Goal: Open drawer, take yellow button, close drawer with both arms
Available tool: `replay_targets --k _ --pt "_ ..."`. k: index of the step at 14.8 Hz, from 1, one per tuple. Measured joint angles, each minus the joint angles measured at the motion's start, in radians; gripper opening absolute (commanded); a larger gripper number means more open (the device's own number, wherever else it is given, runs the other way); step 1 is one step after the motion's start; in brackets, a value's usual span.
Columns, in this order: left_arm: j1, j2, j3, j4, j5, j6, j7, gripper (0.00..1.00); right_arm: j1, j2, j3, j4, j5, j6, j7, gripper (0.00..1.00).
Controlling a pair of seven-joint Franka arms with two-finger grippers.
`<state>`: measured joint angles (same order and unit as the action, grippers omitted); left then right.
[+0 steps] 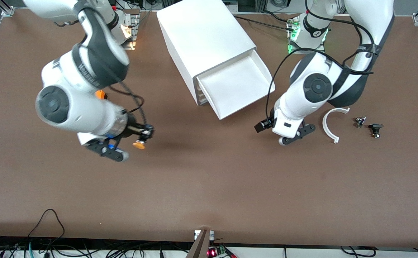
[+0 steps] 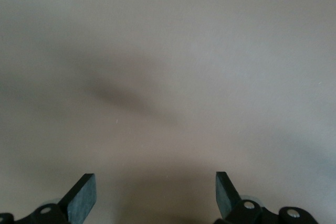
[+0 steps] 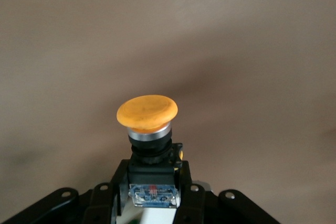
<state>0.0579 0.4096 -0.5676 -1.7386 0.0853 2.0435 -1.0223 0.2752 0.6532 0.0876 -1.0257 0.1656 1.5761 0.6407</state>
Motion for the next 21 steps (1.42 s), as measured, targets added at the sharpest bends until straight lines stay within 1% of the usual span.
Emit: replay_targets --k 2,4,6,7,11,14,16,18,19,20,21 --pt "-0.027 -0.006 -0.007 -0.022 0.0 0.003 -0.063 1.0 -0.061 0.007 -0.001 -0.04 -0.067 0.0 -0.158 0.0" --pt "-0.051 -0.01 -0.019 -0.035 0.0 0.004 -0.108 1.0 -0.103 0.012 -0.001 -0.082 -0.146 0.018 -0.266 0.0" --pt "-0.065 -0.015 -0.043 -0.049 0.0 0.004 -0.136 1.0 -0.138 0.015 -0.002 -0.141 -0.193 0.079 -0.349 0.0" --pt "-0.069 -0.018 -0.068 -0.063 0.001 0.005 -0.151 1.0 -0.172 0.018 -0.005 -0.201 -0.208 0.151 -0.416 0.0" --pt "-0.071 -0.023 -0.12 -0.086 0.001 0.005 -0.163 1.0 -0.26 0.026 -0.01 -0.366 -0.211 0.359 -0.543 0.0" --pt "-0.07 -0.03 -0.145 -0.102 0.001 0.005 -0.168 1.0 -0.3 0.037 -0.02 -0.487 -0.213 0.501 -0.563 0.0" --pt "-0.07 -0.034 -0.166 -0.115 0.001 0.005 -0.178 1.0 -0.317 0.047 -0.023 -0.539 -0.213 0.555 -0.565 0.0" --pt "-0.07 -0.036 -0.195 -0.128 0.001 0.005 -0.194 1.0 -0.329 0.058 -0.023 -0.558 -0.213 0.57 -0.565 0.0" --pt "-0.07 -0.037 -0.212 -0.136 0.001 0.004 -0.201 1.0 -0.332 0.063 -0.023 -0.56 -0.213 0.572 -0.565 0.02" --pt "-0.07 -0.038 -0.227 -0.144 0.001 0.004 -0.207 1.0 -0.333 0.066 -0.023 -0.561 -0.213 0.573 -0.564 0.09" --pt "-0.071 -0.038 -0.242 -0.154 0.001 0.004 -0.209 1.0 -0.334 0.069 -0.023 -0.561 -0.213 0.575 -0.564 0.19"
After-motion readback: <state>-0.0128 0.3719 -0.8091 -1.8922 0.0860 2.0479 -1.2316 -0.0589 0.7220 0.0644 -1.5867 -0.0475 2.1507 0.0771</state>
